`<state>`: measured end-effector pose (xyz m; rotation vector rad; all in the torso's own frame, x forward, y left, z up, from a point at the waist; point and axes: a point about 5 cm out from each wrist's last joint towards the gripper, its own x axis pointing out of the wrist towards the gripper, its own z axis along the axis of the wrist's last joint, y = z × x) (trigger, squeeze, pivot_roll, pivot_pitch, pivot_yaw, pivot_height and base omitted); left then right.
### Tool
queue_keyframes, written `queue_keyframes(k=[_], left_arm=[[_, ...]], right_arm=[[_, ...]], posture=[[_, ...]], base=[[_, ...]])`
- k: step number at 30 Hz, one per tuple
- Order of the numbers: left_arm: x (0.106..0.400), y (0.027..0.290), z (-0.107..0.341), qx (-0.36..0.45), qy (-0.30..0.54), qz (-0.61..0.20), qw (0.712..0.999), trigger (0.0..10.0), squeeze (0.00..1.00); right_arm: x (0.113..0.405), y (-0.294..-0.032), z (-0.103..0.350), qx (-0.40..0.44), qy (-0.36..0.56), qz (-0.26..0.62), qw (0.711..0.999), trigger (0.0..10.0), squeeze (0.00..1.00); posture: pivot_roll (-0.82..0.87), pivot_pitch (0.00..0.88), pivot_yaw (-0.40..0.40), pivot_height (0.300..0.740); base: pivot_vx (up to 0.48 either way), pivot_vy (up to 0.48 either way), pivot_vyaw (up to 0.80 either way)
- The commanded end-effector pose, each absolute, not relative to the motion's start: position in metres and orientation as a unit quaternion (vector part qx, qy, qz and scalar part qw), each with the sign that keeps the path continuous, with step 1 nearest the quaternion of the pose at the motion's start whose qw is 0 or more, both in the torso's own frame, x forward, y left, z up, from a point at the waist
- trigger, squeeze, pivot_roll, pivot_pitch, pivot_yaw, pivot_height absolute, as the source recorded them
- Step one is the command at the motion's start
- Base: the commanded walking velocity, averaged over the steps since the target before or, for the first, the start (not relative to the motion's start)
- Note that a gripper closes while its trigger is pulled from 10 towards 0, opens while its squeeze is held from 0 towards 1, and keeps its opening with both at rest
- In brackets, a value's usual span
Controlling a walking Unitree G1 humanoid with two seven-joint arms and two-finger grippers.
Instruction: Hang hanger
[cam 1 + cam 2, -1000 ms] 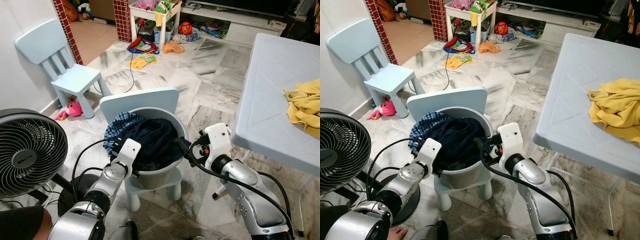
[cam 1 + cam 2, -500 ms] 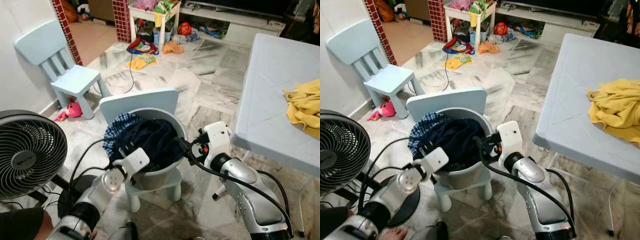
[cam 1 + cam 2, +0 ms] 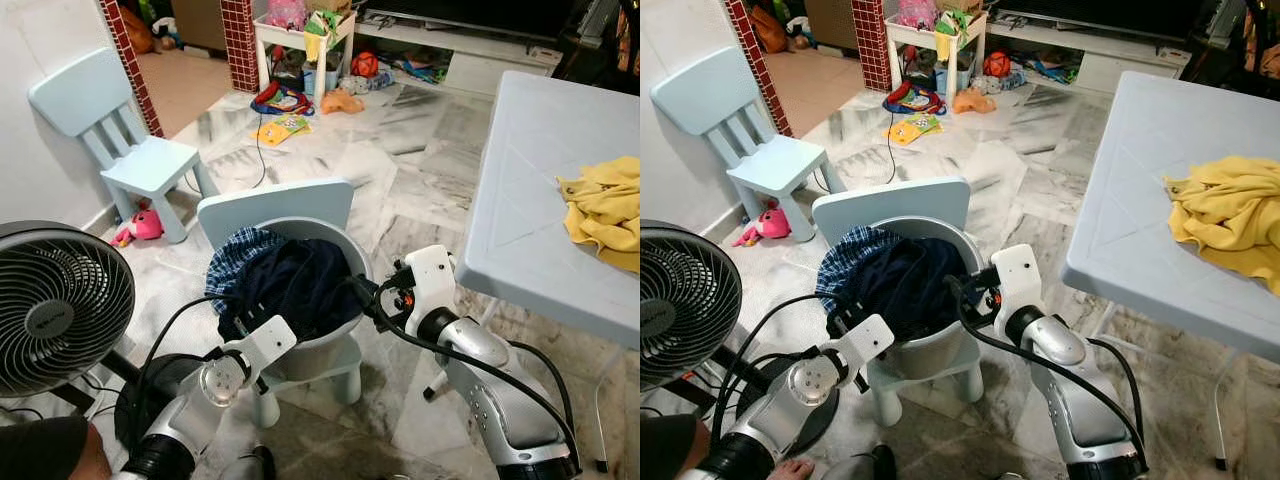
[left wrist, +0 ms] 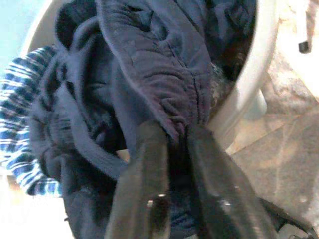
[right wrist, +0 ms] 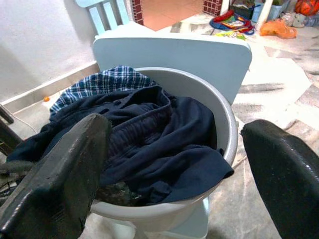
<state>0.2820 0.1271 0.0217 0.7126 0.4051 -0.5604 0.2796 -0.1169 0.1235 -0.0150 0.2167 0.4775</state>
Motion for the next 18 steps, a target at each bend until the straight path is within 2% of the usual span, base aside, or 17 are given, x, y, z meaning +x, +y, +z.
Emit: queue_keyframes(k=[1, 14, 16, 17, 18], left_arm=[[0.284, 0.129, 0.025, 0.334, 0.196, -0.264, 0.883, 10.0, 1.00], [0.304, 0.142, 0.035, 0.273, 0.208, -0.203, 0.917, 10.0, 1.00], [0.310, 0.143, 0.037, 0.208, 0.213, -0.175, 0.938, 10.0, 1.00], [0.310, 0.143, 0.037, 0.208, 0.213, -0.175, 0.938, 10.0, 1.00], [0.313, 0.138, 0.042, 0.166, 0.198, -0.175, 0.950, 10.0, 0.00]], right_arm=[[0.281, -0.117, 0.123, -0.010, 0.108, 0.239, 0.965, 10.0, 0.00], [0.280, -0.117, 0.123, -0.010, 0.108, 0.240, 0.965, 10.0, 0.00], [0.280, -0.118, 0.123, -0.011, 0.109, 0.239, 0.965, 10.0, 0.00], [0.280, -0.118, 0.123, -0.011, 0.109, 0.239, 0.965, 10.0, 0.00], [0.279, -0.119, 0.122, -0.011, 0.109, 0.238, 0.965, 10.0, 0.00]], posture=[[-0.13, 0.072, 0.011, 0.740], [-0.13, 0.073, 0.011, 0.740], [-0.13, 0.073, 0.011, 0.740], [-0.13, 0.073, 0.011, 0.740], [-0.14, 0.070, 0.016, 0.740]], base=[[0.000, 0.000, 0.00], [0.000, 0.000, 0.00], [0.000, 0.000, 0.00], [0.000, 0.000, 0.00], [0.000, 0.000, 0.00]])
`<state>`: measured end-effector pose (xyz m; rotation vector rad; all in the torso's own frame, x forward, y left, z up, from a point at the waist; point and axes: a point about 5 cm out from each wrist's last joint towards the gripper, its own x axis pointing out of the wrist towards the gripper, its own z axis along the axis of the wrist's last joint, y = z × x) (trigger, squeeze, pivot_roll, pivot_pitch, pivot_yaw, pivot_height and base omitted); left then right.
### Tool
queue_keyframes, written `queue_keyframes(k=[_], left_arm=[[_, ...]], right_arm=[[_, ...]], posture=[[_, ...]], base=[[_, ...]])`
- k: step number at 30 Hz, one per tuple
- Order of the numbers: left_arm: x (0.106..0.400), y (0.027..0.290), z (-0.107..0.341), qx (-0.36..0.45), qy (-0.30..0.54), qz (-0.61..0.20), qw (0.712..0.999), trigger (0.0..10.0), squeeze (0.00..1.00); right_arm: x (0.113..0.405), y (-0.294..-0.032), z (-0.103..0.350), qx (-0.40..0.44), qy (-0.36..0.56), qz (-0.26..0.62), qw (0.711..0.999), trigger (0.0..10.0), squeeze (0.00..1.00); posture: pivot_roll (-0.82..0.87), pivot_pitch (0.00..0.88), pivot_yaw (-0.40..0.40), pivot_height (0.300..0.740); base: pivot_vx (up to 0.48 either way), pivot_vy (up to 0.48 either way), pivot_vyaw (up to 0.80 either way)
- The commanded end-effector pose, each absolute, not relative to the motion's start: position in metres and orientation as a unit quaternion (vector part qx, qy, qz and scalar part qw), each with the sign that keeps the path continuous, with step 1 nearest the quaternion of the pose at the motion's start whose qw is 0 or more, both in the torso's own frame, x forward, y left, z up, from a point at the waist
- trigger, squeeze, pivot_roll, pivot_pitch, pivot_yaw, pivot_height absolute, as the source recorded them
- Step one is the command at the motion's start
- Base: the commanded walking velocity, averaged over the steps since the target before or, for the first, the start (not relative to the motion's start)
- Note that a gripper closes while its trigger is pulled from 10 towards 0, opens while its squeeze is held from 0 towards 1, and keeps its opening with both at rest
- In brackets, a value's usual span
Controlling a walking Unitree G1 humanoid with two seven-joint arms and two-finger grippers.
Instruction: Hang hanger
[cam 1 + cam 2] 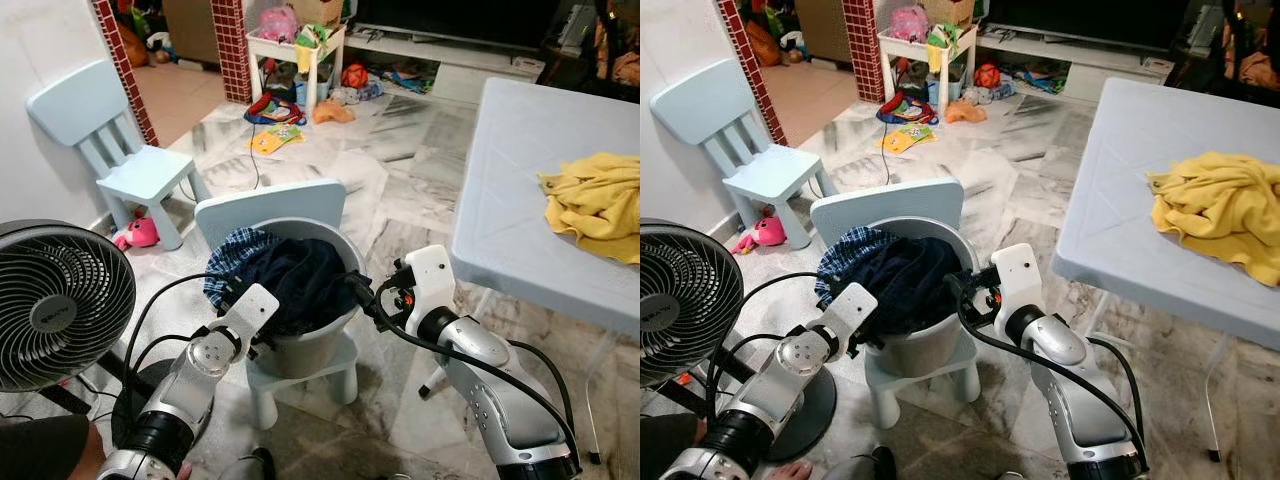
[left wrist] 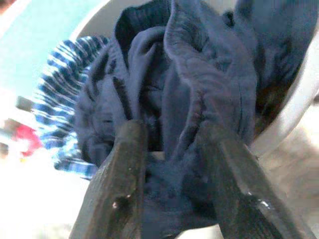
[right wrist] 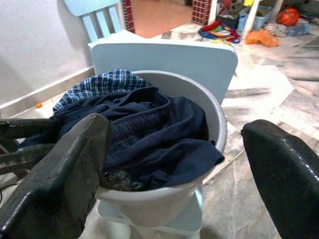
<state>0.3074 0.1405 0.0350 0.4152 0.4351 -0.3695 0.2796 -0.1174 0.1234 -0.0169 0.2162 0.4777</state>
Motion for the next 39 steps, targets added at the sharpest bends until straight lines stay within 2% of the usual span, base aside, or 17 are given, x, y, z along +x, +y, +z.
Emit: queue_keyframes(k=[1, 9, 20, 27, 39], left_arm=[[0.314, 0.136, 0.044, 0.155, 0.193, -0.179, 0.952, 10.0, 0.00], [0.325, 0.126, 0.055, 0.073, 0.172, -0.163, 0.969, 10.0, 0.00], [0.328, 0.117, 0.055, 0.056, 0.171, -0.167, 0.969, 10.0, 0.00], [0.319, 0.138, 0.044, 0.053, 0.178, -0.094, 0.978, 10.0, 0.00], [0.311, 0.152, 0.032, 0.052, 0.219, -0.039, 0.974, 10.0, 0.00]], right_arm=[[0.279, -0.120, 0.122, -0.011, 0.109, 0.237, 0.965, 10.0, 0.00], [0.279, -0.123, 0.120, -0.010, 0.108, 0.225, 0.968, 10.0, 0.00], [0.280, -0.132, 0.121, -0.016, 0.100, 0.212, 0.972, 10.0, 0.00], [0.279, -0.125, 0.118, -0.016, 0.105, 0.229, 0.968, 10.0, 0.00], [0.278, -0.126, 0.118, -0.018, 0.107, 0.232, 0.966, 10.0, 0.00]], posture=[[-0.14, 0.066, 0.020, 0.740], [-0.16, 0.033, 0.037, 0.740], [-0.17, 0.000, 0.035, 0.740], [-0.15, 0.011, 0.011, 0.740], [-0.15, 0.020, 0.011, 0.740]], base=[[0.000, 0.000, 0.00], [0.262, 0.000, 0.00], [0.403, 0.000, 0.00], [0.000, 0.000, 0.00], [0.000, 0.000, 0.00]])
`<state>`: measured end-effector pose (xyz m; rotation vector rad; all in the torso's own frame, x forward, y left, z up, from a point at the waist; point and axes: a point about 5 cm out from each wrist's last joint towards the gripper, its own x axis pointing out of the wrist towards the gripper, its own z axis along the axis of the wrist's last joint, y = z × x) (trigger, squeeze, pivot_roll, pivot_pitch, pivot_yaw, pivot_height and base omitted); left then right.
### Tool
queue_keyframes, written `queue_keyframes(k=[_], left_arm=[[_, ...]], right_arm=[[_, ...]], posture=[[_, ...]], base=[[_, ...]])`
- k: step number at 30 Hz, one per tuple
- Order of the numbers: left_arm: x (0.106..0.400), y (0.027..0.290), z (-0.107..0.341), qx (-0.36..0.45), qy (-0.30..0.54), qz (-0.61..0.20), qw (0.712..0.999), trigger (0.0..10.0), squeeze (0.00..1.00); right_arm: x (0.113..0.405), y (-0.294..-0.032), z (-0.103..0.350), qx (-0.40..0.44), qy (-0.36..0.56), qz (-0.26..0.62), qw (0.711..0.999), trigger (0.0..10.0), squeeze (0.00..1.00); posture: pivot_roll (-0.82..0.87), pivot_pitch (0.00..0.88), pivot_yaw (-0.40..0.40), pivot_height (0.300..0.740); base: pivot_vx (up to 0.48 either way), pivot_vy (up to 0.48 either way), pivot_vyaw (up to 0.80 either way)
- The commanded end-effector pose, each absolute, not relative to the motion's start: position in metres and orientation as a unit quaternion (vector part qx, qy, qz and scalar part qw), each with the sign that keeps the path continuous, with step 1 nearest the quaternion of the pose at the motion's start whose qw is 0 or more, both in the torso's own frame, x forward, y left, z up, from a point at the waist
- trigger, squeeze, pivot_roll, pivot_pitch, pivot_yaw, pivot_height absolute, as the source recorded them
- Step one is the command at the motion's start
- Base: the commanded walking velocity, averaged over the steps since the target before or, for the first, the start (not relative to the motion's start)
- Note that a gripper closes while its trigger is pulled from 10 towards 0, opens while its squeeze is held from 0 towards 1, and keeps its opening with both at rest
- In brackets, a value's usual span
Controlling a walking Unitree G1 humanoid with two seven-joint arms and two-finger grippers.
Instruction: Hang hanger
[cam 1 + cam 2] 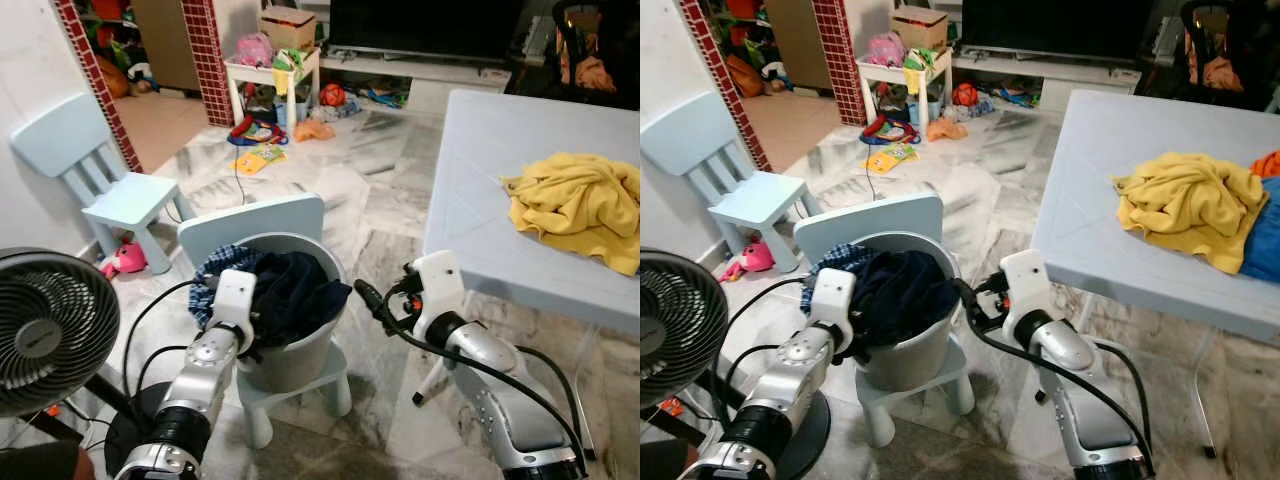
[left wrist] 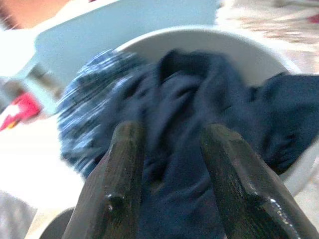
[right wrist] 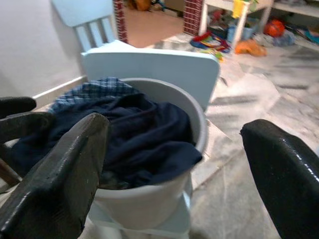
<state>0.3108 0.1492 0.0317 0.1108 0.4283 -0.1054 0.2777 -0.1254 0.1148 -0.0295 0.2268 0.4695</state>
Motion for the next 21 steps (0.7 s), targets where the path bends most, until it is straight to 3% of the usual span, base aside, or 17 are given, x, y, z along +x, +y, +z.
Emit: queue_keyframes(k=[1, 11, 21], left_arm=[[0.311, 0.154, 0.031, 0.048, 0.223, -0.033, 0.973, 10.0, 0.00], [0.315, 0.158, 0.032, 0.026, 0.242, -0.016, 0.970, 10.0, 0.00], [0.323, 0.146, 0.035, -0.020, 0.257, -0.015, 0.966, 10.0, 0.00]], right_arm=[[0.278, -0.126, 0.118, -0.018, 0.108, 0.232, 0.966, 10.0, 0.00], [0.276, -0.127, 0.117, -0.018, 0.110, 0.231, 0.967, 10.0, 0.00], [0.274, -0.125, 0.117, -0.017, 0.112, 0.233, 0.966, 10.0, 0.00]], posture=[[-0.15, 0.020, 0.011, 0.740], [-0.15, 0.028, 0.017, 0.740], [-0.15, 0.045, 0.010, 0.740]], base=[[0.000, 0.000, 0.00], [0.000, 0.000, 0.00], [0.000, 0.000, 0.00]])
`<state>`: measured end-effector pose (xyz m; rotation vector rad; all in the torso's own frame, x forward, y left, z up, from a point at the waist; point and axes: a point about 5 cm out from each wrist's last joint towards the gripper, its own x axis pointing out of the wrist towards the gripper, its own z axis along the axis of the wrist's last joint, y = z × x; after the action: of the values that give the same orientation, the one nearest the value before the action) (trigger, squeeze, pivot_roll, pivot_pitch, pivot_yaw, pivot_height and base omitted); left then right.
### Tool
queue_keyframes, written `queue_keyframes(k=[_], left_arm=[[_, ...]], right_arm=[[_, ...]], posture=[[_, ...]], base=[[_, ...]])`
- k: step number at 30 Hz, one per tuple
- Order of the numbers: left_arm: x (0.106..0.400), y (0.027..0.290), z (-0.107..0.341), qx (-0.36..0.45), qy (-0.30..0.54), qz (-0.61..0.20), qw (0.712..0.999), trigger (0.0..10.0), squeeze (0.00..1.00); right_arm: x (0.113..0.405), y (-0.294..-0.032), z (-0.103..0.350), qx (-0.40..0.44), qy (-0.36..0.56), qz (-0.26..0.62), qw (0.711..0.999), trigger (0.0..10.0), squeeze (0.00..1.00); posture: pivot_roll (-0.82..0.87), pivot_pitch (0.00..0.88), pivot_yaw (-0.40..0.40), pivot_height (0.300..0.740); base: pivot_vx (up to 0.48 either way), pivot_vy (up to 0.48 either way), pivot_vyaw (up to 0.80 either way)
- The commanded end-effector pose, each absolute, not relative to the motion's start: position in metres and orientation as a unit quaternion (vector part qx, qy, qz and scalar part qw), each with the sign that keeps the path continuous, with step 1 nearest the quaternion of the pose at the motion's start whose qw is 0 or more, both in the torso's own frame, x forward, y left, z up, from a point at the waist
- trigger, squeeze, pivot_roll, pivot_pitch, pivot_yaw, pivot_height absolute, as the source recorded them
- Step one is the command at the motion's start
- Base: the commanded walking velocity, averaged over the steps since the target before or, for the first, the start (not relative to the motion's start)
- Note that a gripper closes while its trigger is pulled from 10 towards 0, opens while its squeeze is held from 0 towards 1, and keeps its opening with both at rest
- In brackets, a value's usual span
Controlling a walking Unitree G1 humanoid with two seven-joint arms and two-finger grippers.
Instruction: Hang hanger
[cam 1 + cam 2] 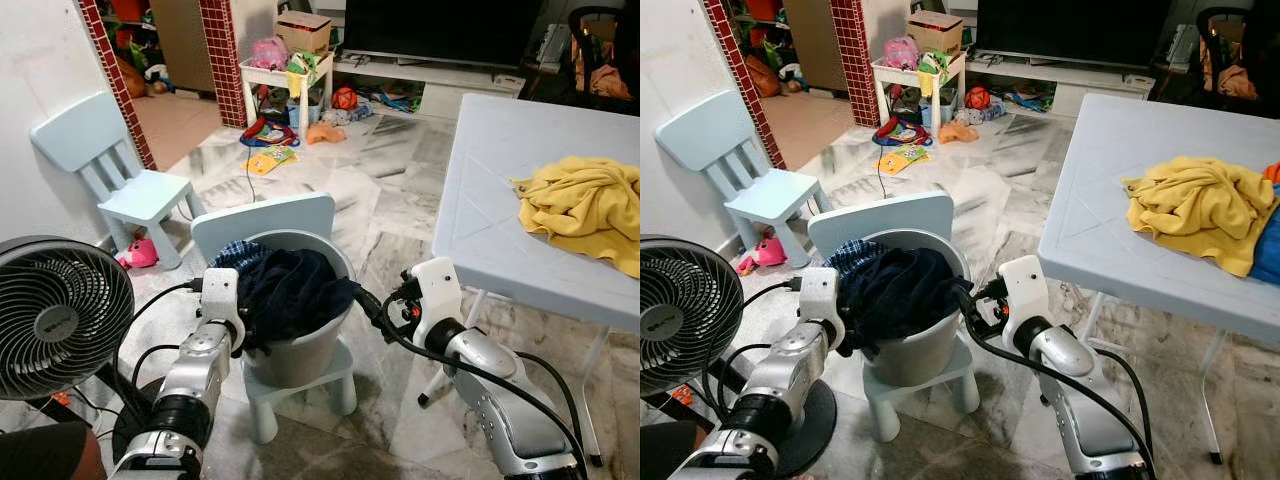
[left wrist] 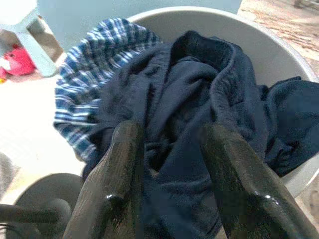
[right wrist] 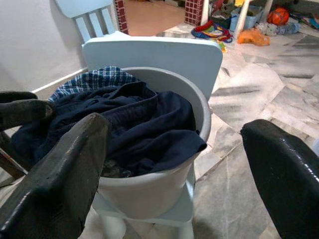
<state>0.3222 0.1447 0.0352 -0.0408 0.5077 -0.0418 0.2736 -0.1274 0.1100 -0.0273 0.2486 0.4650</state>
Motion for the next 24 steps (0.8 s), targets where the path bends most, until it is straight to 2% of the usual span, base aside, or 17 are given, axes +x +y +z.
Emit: queue_keyframes(k=[1, 5, 6, 7, 15, 21, 22, 23, 24], left_arm=[[0.325, 0.142, 0.033, -0.017, 0.261, -0.020, 0.965, 10.0, 0.00], [0.327, 0.136, 0.034, -0.016, 0.265, -0.036, 0.964, 10.0, 0.00], [0.329, 0.132, 0.036, -0.014, 0.263, -0.043, 0.964, 10.0, 0.81], [0.330, 0.128, 0.038, -0.013, 0.259, -0.055, 0.964, 10.0, 1.00], [0.326, 0.115, 0.032, -0.013, 0.273, -0.097, 0.957, 10.0, 1.00], [0.322, 0.118, 0.024, 0.020, 0.299, -0.101, 0.949, 10.0, 1.00], [0.322, 0.119, 0.024, 0.028, 0.298, -0.103, 0.949, 10.0, 0.39], [0.322, 0.120, 0.023, 0.032, 0.299, -0.103, 0.948, 10.0, 0.00], [0.322, 0.122, 0.023, 0.034, 0.301, -0.103, 0.948, 10.0, 0.00]], right_arm=[[0.274, -0.125, 0.118, -0.018, 0.111, 0.234, 0.966, 10.0, 0.00], [0.273, -0.125, 0.119, -0.020, 0.109, 0.236, 0.965, 10.0, 0.00], [0.273, -0.126, 0.119, -0.021, 0.109, 0.234, 0.966, 10.0, 0.00], [0.273, -0.127, 0.119, -0.022, 0.109, 0.233, 0.966, 10.0, 0.00], [0.271, -0.125, 0.118, -0.021, 0.111, 0.232, 0.966, 10.0, 0.00], [0.272, -0.125, 0.118, -0.022, 0.111, 0.231, 0.966, 10.0, 0.00], [0.272, -0.126, 0.119, -0.022, 0.111, 0.231, 0.966, 10.0, 0.00], [0.272, -0.126, 0.118, -0.022, 0.111, 0.230, 0.966, 10.0, 0.00], [0.272, -0.126, 0.118, -0.022, 0.111, 0.230, 0.967, 10.0, 0.00]], posture=[[-0.15, 0.048, 0.010, 0.740], [-0.16, 0.055, 0.014, 0.740], [-0.16, 0.057, 0.014, 0.740], [-0.16, 0.058, 0.016, 0.740], [-0.16, 0.065, 0.020, 0.740], [-0.17, 0.065, 0.024, 0.740], [-0.17, 0.066, 0.025, 0.740], [-0.17, 0.065, 0.025, 0.740], [-0.17, 0.066, 0.025, 0.740]], base=[[0.000, 0.000, 0.00], [0.000, 0.000, 0.00], [0.000, 0.000, 0.00], [0.000, 0.000, 0.00], [0.000, 0.000, 0.00], [0.000, 0.000, 0.00], [0.000, 0.000, 0.00], [0.000, 0.000, 0.00], [0.000, 0.000, 0.00]])
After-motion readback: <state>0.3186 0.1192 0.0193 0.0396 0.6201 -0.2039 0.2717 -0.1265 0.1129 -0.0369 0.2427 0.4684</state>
